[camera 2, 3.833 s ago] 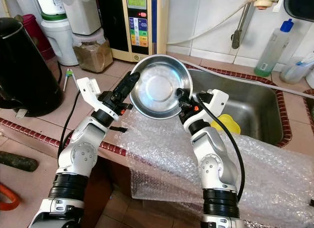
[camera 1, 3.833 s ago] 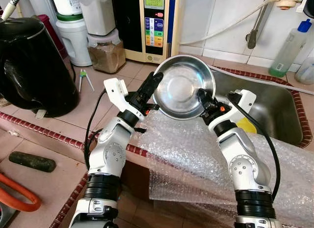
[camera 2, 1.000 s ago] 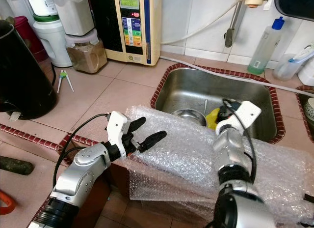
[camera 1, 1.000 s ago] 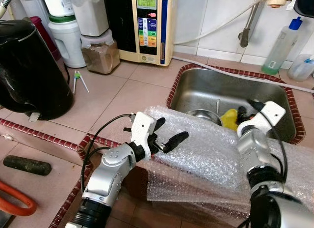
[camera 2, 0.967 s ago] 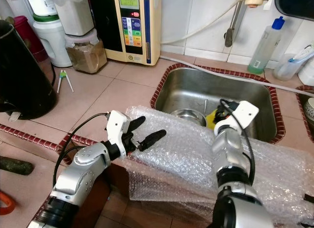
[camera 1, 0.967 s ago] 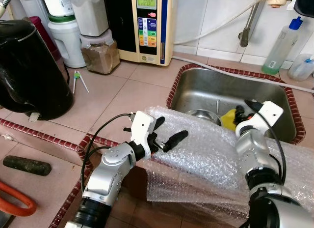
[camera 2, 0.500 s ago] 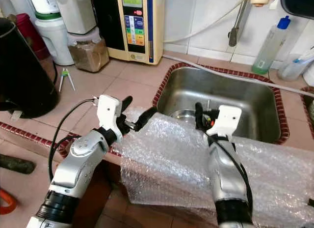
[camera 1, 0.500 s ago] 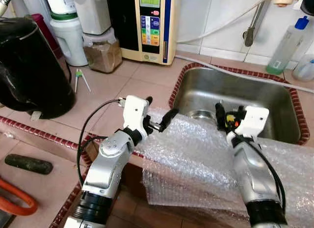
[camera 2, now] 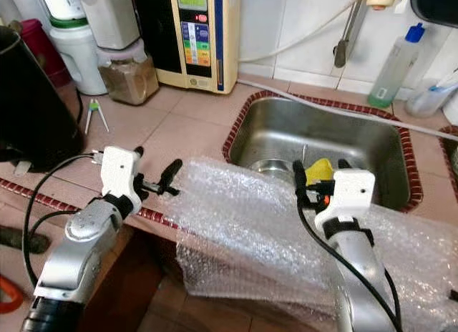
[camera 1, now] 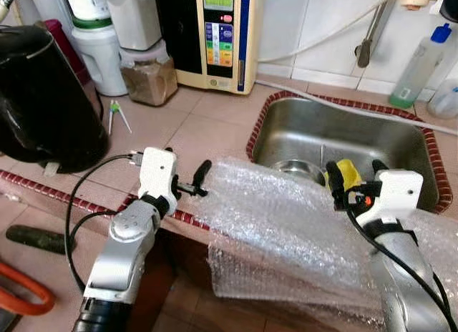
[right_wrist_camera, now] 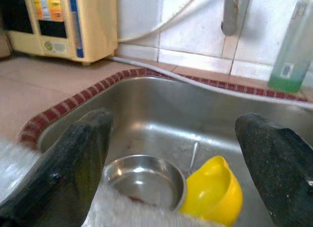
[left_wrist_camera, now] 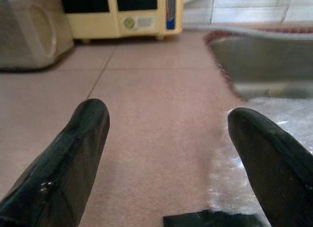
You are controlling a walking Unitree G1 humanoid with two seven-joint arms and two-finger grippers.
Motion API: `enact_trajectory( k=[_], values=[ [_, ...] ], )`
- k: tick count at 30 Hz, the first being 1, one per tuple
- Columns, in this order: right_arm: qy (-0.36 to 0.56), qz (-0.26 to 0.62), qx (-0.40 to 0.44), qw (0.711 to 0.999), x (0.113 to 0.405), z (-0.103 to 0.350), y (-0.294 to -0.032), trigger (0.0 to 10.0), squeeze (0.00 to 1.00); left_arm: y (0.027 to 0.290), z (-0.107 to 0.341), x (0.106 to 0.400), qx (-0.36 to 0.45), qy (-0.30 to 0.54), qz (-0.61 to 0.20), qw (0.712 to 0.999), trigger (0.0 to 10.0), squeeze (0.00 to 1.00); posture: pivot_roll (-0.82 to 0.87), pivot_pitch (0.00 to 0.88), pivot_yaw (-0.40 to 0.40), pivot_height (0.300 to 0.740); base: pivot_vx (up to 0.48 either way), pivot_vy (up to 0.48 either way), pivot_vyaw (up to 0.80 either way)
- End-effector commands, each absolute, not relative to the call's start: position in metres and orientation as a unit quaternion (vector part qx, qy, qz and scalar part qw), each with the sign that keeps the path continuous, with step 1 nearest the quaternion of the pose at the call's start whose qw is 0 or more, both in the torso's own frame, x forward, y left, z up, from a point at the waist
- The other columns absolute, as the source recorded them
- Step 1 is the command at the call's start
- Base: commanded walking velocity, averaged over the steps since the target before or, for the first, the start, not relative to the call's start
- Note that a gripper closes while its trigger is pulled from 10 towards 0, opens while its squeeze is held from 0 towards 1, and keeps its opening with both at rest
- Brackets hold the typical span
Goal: Kitchen organization
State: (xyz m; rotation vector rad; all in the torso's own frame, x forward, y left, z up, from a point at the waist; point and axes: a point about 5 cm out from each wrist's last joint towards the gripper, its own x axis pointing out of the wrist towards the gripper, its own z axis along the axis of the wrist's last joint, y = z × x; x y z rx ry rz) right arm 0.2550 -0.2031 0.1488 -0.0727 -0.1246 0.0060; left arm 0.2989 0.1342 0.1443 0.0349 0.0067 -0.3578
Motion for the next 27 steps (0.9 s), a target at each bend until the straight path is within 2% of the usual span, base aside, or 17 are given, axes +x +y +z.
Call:
enact_trajectory(
  k=[1,6,7,8,9,11,12,13,18,19,27],
  values=[
    [-0.077,0.007,-0.05,0.996,0.249,0.158,-0.204,10.0,1.0,0.138,0.143,0.293,-0.005,0.012,-0.185,0.983,10.0,0.0,-0.03,0.05,0.049,0.74,0.0,0.0,0.0],
    [-0.065,-0.001,-0.061,0.996,0.243,0.156,-0.206,10.0,1.0,0.14,0.128,0.278,0.005,0.027,-0.158,0.987,10.0,0.0,-0.01,0.033,0.024,0.74,0.0,0.0,0.0],
    [-0.063,-0.005,-0.06,0.996,0.242,0.155,-0.206,10.0,0.85,0.14,0.125,0.275,0.004,0.031,-0.158,0.987,10.0,0.0,0.0,0.03,0.01,0.74,0.0,0.0,0.0],
    [-0.061,-0.009,-0.058,0.996,0.242,0.154,-0.206,10.0,0.85,0.139,0.123,0.273,0.002,0.034,-0.158,0.987,10.0,0.0,0.0,0.027,0.003,0.74,0.0,0.0,0.0],
    [-0.056,-0.018,-0.05,0.997,0.242,0.152,-0.206,10.0,0.59,0.139,0.122,0.272,0.006,0.034,-0.161,0.986,10.0,0.0,0.01,0.019,-0.018,0.74,0.0,0.0,0.0],
    [-0.05,-0.026,-0.043,0.997,0.242,0.15,-0.206,10.0,0.59,0.14,0.122,0.272,0.016,0.029,-0.164,0.986,10.0,0.0,0.01,0.019,-0.018,0.74,0.0,0.0,0.0],
    [-0.05,-0.031,-0.036,0.998,0.243,0.15,-0.204,10.0,0.2,0.141,0.122,0.272,0.013,0.032,-0.161,0.986,10.0,0.0,0.02,0.013,-0.029,0.74,0.0,0.0,-0.52],
    [-0.046,-0.036,-0.021,0.998,0.243,0.148,-0.201,10.0,0.13,0.144,0.122,0.273,0.01,0.034,-0.149,0.988,10.0,0.0,0.02,0.014,-0.024,0.74,0.0,0.0,-0.8],
    [-0.042,-0.039,-0.011,0.998,0.244,0.142,-0.191,10.0,0.07,0.142,0.119,0.271,-0.003,0.037,-0.156,0.987,10.0,0.0,0.01,0.023,0.005,0.74,0.0,0.0,-0.8],
    [-0.042,-0.041,-0.011,0.998,0.244,0.142,-0.189,10.0,0.02,0.14,0.119,0.271,-0.003,0.036,-0.16,0.986,10.0,0.0,0.0,0.025,0.01,0.74,0.0,0.0,-0.8],
    [-0.044,-0.061,0.0,0.997,0.24,0.141,-0.187,10.0,0.0,0.133,0.131,0.278,0.012,0.018,-0.169,0.985,10.0,0.0,-0.01,0.034,0.029,0.74,0.0,0.0,-0.8]
  ],
)
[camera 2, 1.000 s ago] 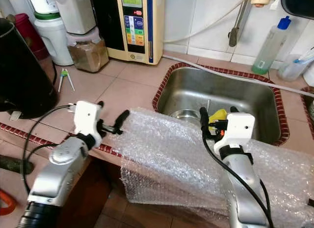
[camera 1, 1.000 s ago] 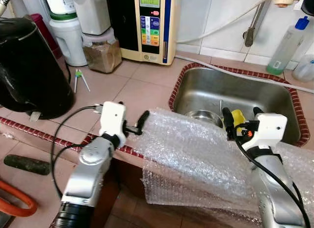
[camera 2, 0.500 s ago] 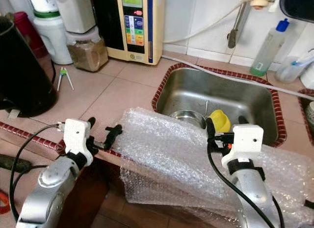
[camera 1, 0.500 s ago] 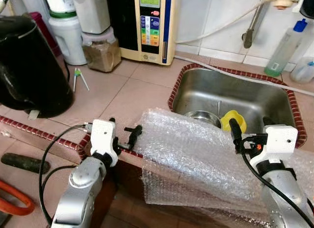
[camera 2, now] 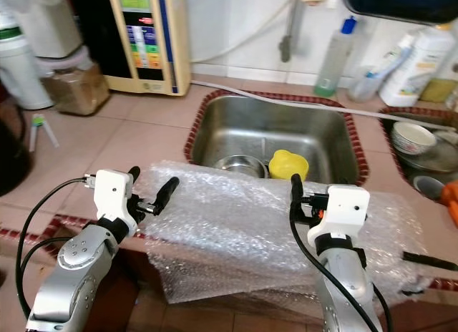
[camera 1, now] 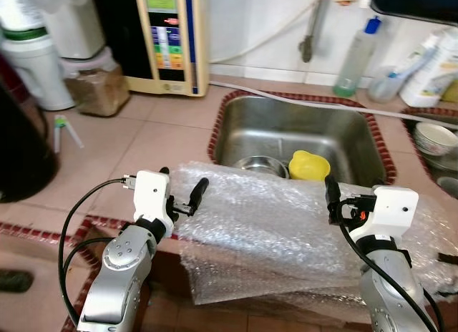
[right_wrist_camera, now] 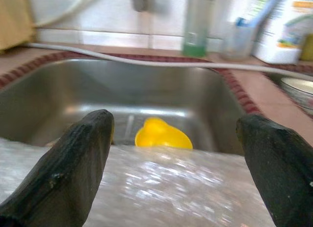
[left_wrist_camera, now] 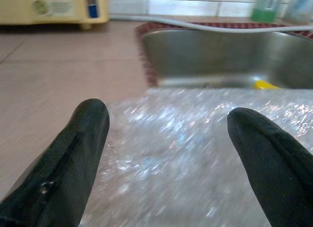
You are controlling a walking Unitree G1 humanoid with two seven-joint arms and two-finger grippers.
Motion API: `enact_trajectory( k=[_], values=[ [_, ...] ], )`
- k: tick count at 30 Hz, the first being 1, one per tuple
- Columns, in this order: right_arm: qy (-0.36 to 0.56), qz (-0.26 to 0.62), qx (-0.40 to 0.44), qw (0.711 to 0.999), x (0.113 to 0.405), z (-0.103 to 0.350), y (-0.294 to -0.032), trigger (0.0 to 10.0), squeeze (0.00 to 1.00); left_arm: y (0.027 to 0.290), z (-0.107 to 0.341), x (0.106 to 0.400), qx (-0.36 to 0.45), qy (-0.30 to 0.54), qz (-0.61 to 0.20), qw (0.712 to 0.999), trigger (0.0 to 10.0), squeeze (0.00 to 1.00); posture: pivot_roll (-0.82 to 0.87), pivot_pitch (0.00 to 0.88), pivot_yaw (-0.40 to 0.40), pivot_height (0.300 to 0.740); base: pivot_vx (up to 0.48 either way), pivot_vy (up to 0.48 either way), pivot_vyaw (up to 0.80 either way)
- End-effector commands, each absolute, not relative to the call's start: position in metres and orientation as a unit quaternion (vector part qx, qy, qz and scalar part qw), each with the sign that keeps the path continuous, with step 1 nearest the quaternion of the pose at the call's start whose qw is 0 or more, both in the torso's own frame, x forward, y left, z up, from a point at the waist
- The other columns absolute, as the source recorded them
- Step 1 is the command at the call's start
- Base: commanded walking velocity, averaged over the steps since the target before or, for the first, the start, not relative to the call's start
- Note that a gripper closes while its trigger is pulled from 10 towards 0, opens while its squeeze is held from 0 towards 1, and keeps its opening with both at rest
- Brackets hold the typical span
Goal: Kitchen organization
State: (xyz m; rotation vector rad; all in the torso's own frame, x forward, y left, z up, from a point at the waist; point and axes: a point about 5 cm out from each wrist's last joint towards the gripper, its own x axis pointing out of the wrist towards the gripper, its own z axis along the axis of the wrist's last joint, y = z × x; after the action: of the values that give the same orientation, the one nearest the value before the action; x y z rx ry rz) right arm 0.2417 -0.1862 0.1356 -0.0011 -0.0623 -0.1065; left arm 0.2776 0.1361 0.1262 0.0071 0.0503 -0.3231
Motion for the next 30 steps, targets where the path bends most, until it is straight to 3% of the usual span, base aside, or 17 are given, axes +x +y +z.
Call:
enact_trajectory(
  k=[1,10,21,30],
  values=[
    [-0.044,-0.063,0.0,0.997,0.24,0.141,-0.188,10.0,0.0,0.131,0.132,0.278,0.018,0.014,-0.171,0.985,10.0,0.0,-0.01,0.034,0.029,0.74,0.0,0.0,-0.8],
    [-0.048,-0.073,0.003,0.996,0.239,0.143,-0.19,10.0,0.0,0.127,0.135,0.281,0.002,0.018,-0.177,0.984,10.0,0.0,-0.03,0.047,0.039,0.74,0.0,0.0,-0.74],
    [-0.064,-0.045,0.005,0.997,0.243,0.151,-0.182,10.0,0.0,0.133,0.146,0.282,0.04,-0.012,-0.12,0.992,10.0,0.0,-0.02,0.061,0.019,0.74,0.0,0.0,0.0],
    [-0.074,-0.037,0.004,0.997,0.246,0.156,-0.181,10.0,0.0,0.128,0.15,0.282,0.054,-0.021,-0.119,0.991,10.0,0.0,-0.02,0.059,0.018,0.74,0.0,0.0,0.0]
  ],
)
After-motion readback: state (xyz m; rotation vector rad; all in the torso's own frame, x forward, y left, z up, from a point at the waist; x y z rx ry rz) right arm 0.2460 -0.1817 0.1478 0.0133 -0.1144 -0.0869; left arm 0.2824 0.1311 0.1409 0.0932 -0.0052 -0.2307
